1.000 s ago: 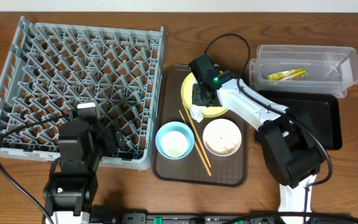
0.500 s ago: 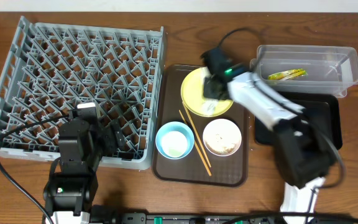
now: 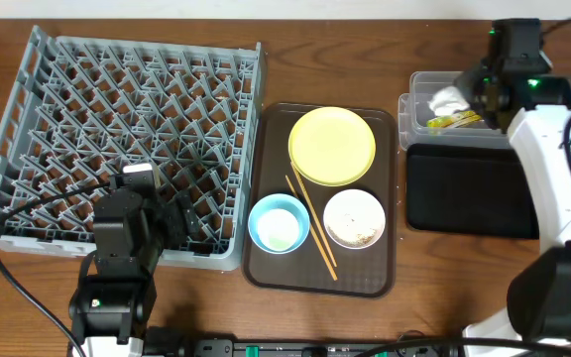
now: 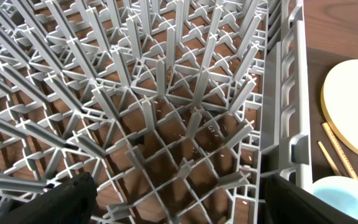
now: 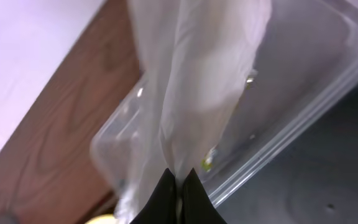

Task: Sort waste into correct bins and load items into the dishwasher
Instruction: 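Carry the tissue with the right gripper and release it into the clear bin, then move the right gripper to the white rice bowl and grasp its rim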

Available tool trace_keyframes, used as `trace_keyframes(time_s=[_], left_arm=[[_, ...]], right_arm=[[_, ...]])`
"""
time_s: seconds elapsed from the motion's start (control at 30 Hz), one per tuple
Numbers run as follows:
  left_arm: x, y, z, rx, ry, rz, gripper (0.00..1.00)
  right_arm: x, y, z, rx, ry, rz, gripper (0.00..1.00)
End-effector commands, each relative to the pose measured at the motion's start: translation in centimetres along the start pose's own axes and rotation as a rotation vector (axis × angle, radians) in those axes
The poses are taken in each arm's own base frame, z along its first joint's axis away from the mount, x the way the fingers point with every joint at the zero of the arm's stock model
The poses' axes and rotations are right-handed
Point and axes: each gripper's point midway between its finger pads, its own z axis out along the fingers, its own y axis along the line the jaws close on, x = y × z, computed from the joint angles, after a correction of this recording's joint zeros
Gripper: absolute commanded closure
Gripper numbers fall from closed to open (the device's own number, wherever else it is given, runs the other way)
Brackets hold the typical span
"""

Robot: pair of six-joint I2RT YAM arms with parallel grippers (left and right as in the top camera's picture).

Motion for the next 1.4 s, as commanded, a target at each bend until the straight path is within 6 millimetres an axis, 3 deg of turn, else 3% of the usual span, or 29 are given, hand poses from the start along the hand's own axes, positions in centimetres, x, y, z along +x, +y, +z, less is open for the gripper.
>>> trace_keyframes(time_s=[0.0,0.03,0.1,0.17,0.2,0.3,0.43,0.5,0.7,0.83,1.17,1.23,1.37], left_arm=[[-1.0,-0.1,-0.5,0.001,-0.026,-0.011,0.11],[-1.0,-0.1,-0.5,0.001,-0.026,-0.011,0.11],[-1.0,-0.1,-0.5,0.001,-0.026,-0.011,0.11],[-1.0,-0.1,-0.5,0.001,-0.025,-0.011,0.11],[-1.0,-0.1,-0.5,0.001,-0.025,-0.011,0.11],[-1.0,-0.1,-0.5,0.001,-0.025,-0.011,0.11],[-1.0,-0.1,-0.5,0.001,-0.025,-0.011,0.11],[-1.0,-0.1,-0.5,0.001,-0.025,-0.011,0.11],[-1.0,-0.1,-0.5,0.001,-0.025,-0.011,0.11],[-1.0,-0.1,-0.5,0.001,-0.025,-0.011,0.11],[-1.0,-0.1,-0.5,0.001,-0.025,-0.011,0.11],[-1.0,-0.1,-0.5,0.001,-0.025,-0.011,0.11],[-1.0,-0.1,-0.5,0.001,-0.025,-0.011,0.11]], right_arm=[[0.0,-1.5,1.5,0.051,0.014,0.088,0.9],[-0.1,-1.7,1.8,0.054,0.012,0.091,0.78],[-0.6,-1.4,2.2,0.039,-0.002,0.085,0.43],[-1.1,-0.7,2.2,0.013,-0.022,0.024,0.22],[-1.5,-0.2,2.1,-0.008,-0.036,-0.022,0.13],[-1.2,2.2,1.1,-0.136,-0.008,-0.222,0.02],[2.6,4.7,-2.4,-0.366,0.143,-0.509,0.01],[4.8,4.9,-4.6,-0.451,0.227,-0.607,0.01],[10.6,2.0,-8.9,-0.458,0.424,-0.803,0.04],[15.9,0.9,-10.8,-0.435,0.575,-0.93,0.07],[26.9,-2.0,-10.3,-0.325,0.684,-1.264,0.1],[29.3,-2.5,-10.0,-0.34,0.701,-1.311,0.14],[32.2,-3.6,-8.5,-0.318,0.669,-1.358,0.2]])
